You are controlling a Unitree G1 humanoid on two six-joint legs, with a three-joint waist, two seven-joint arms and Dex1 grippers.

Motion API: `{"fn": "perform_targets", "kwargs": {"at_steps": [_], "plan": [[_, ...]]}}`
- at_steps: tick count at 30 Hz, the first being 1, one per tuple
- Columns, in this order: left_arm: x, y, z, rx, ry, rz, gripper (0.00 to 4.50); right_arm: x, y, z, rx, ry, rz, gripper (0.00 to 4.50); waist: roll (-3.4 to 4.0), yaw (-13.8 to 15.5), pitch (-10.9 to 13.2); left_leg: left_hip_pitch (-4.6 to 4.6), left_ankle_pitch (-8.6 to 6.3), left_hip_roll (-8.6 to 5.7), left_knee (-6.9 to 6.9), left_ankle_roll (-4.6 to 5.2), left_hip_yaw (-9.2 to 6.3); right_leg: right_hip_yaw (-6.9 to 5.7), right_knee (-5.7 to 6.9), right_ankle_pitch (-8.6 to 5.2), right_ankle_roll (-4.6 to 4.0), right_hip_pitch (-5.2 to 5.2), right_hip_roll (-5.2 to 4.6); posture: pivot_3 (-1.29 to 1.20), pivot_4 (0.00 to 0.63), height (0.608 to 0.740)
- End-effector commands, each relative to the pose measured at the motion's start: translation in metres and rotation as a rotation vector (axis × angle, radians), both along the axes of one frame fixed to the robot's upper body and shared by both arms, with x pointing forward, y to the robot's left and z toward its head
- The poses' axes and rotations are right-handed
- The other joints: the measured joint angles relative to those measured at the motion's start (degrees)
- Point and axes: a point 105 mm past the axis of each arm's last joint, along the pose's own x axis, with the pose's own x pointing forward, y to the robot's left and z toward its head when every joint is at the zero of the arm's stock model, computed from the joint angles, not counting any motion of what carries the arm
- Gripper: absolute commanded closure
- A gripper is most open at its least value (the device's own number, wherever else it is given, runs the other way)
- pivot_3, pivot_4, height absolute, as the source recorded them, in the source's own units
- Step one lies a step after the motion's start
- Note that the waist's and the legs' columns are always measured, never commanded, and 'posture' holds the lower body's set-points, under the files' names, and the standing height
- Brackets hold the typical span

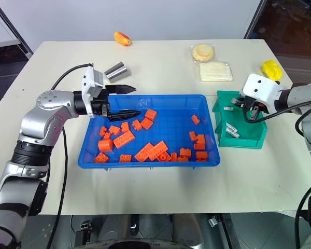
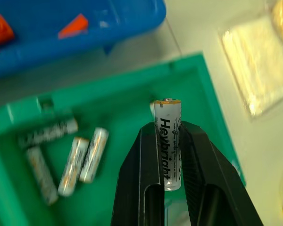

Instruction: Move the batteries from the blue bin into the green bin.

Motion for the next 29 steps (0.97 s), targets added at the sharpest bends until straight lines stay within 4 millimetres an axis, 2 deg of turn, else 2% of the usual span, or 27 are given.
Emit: {"fn": "perform_targets", "kwargs": {"at_steps": [1, 7, 10, 13, 16, 19, 24, 27, 29], "plan": [[-0.001, 0.004, 0.012, -0.02, -0.061, 0.016, 0.0, -0.003, -0.003, 0.015, 0.015, -0.053, -0.01, 3.12, 0.0, -0.2, 0.0, 0.0, 0.0, 0.0, 0.01, 0.0, 0.0, 0.0, 0.0, 0.0, 0.0, 0.01, 0.0, 0.0, 0.15, 0.74], [-0.004, 0.01, 0.011, -0.019, -0.062, 0.039, 0.0, -0.002, -0.003, 0.01, 0.012, -0.042, -0.013, 0.05, 0.0, -0.2, 0.0, 0.0, 0.0, 0.0, 0.01, 0.0, -0.01, 0.0, 0.01, 0.0, 0.0, 0.01, 0.0, 0.0, 0.15, 0.74], [-0.005, 0.011, 0.012, -0.019, -0.064, 0.044, 0.0, 0.0, -0.002, 0.012, 0.011, -0.056, -0.017, 0.05, 0.0, -0.2, 0.0, 0.0, 0.0, 0.0, 0.02, 0.0, -0.01, 0.0, 0.01, 0.0, 0.0, 0.01, -0.01, 0.0, 0.15, 0.74], [-0.002, 0.015, 0.017, -0.033, -0.087, 0.083, 0.0, 0.012, -0.002, 0.032, 0.131, -0.168, -0.075, 0.05, 0.0, -0.3, 0.0, 0.0, 0.0, 0.0, 0.02, 0.0, -0.01, 0.0, 0.01, 0.0, 0.0, 0.02, -0.01, 0.0, 0.15, 0.74], [0.006, 0.029, 0.026, -0.073, -0.131, 0.177, 0.0, 0.027, -0.02, 0.06, 0.343, -0.343, -0.218, 0.05, 0.0, -0.4, 0.0, 0.01, 0.0, 0.0, 0.04, 0.0, 0.0, 0.01, 0.03, 0.0, 0.01, 0.01, -0.02, 0.0, 0.15, 0.74], [0.012, 0.05, 0.034, -0.107, -0.168, 0.294, 0.0, 0.031, -0.044, 0.07, 0.469, -0.465, -0.332, 0.05, -0.02, 0.1, 0.0, 0.01, 0.0, 0.0, 0.02, -0.01, -0.04, -0.01, 0.06, 0.0, 0.0, 0.01, -0.02, 0.0, 0.15, 0.74], [0.022, 0.112, 0.044, -0.152, -0.269, 0.629, 0.0, 0.021, -0.102, 0.069, 0.591, -0.66, -0.58, 0.05, -0.03, 0.2, 0.0, -0.02, 0.0, -0.05, -0.05, 0.0, -0.03, -0.03, -0.03, 0.0, 0.0, 0.02, -0.11, 0.0, 0.15, 0.74], [0.017, 0.152, 0.043, -0.17, -0.286, 0.81, 0.0, 0.011, -0.134, 0.054, 0.586, -0.723, -0.717, 0.05, -0.03, -0.1, 0.0, -0.01, 0.0, -0.03, -0.05, 0.0, -0.01, -0.02, -0.04, 0.0, 0.0, 0.02, -0.1, 0.0, 0.15, 0.74], [0.012, 0.17, 0.038, -0.172, -0.285, 0.893, 0.0, 0.005, -0.147, 0.042, 0.573, -0.735, -0.774, 0.05, -0.03, -0.2, 0.0, 0.0, 0.0, -0.03, -0.07, 0.0, -0.01, -0.02, -0.04, 0.0, 0.0, 0.03, -0.09, 0.0, 0.15, 0.74]]}}
